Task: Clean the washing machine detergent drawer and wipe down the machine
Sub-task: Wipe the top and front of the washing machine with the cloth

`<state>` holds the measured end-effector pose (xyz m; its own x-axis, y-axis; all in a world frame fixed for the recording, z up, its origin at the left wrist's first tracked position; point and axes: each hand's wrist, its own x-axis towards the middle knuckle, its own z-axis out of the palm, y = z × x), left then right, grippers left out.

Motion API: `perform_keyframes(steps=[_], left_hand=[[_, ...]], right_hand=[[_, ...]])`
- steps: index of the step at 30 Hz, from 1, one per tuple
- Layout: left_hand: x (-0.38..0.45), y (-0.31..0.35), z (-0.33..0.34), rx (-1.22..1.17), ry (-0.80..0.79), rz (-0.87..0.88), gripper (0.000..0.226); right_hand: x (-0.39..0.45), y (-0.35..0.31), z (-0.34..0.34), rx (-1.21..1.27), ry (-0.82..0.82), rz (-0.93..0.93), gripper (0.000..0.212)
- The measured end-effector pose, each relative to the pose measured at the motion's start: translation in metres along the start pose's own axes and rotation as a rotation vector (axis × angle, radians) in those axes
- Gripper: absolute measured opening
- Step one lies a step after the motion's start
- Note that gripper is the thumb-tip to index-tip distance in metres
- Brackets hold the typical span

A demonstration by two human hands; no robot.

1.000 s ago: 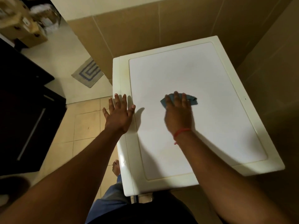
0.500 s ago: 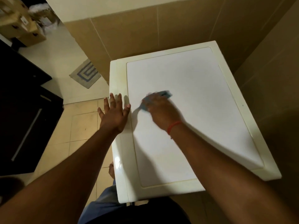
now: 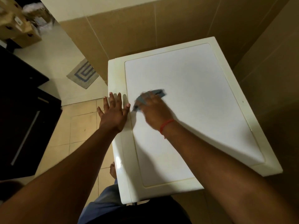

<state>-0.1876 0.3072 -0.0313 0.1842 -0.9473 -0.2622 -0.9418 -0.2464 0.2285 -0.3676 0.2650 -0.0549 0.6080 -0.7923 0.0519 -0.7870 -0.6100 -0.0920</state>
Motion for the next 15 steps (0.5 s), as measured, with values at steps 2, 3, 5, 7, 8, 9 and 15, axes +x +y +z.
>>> perform_keyframes(steps=[2, 3, 5, 7, 8, 9, 15], left_hand=[[0.0, -0.001, -0.001, -0.003, 0.001, 0.013, 0.073], [0.0, -0.001, -0.003, -0.002, 0.0, 0.02, 0.074], [-0.001, -0.004, -0.008, 0.013, -0.005, 0.021, 0.077], [-0.002, -0.008, -0.012, 0.021, -0.003, 0.015, 0.078], [-0.002, -0.01, -0.013, 0.018, -0.001, 0.018, 0.078], [-0.002, -0.012, -0.014, 0.016, 0.0, 0.02, 0.077], [-0.005, -0.017, -0.016, 0.018, -0.002, 0.013, 0.075]], right_hand=[[-0.003, 0.008, -0.001, -0.022, -0.052, -0.121, 0.052], [-0.002, 0.024, -0.005, -0.028, -0.039, -0.014, 0.054], [-0.01, 0.054, -0.014, 0.015, 0.05, 0.401, 0.053], [-0.02, 0.056, -0.013, 0.01, 0.067, 0.503, 0.053], [-0.026, 0.053, -0.007, -0.001, 0.058, 0.382, 0.052], [-0.036, 0.048, -0.001, 0.001, 0.046, 0.198, 0.051], [-0.096, 0.115, -0.021, -0.043, 0.132, 0.473, 0.049]])
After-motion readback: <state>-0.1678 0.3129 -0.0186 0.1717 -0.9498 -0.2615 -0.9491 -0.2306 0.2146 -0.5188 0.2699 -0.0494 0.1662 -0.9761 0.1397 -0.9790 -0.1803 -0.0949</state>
